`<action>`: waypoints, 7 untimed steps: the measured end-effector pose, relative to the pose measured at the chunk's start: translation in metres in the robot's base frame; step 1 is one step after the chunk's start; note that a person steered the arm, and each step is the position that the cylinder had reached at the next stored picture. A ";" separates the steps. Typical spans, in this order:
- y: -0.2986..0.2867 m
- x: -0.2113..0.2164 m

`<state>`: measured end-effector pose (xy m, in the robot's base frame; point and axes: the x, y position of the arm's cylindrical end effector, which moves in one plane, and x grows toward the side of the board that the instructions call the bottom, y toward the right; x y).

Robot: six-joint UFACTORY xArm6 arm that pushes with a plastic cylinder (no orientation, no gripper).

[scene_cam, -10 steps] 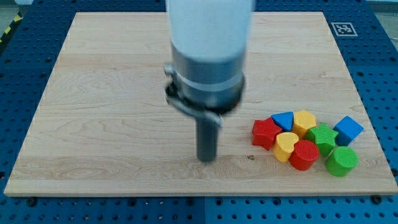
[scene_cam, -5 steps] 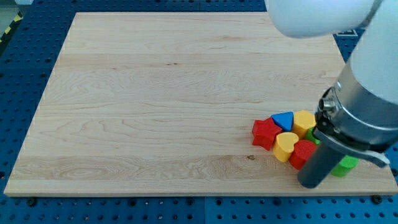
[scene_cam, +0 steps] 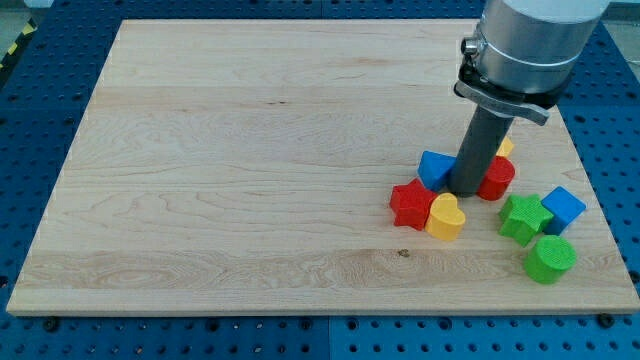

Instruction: Move the blue triangle above the red star

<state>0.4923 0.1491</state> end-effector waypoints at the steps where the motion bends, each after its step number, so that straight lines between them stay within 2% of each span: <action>1: 0.000 -0.023; 2: -0.003 -0.045; 3: -0.030 -0.079; 4: -0.105 -0.079; 5: -0.162 -0.027; 6: -0.149 0.052; 7: -0.112 0.084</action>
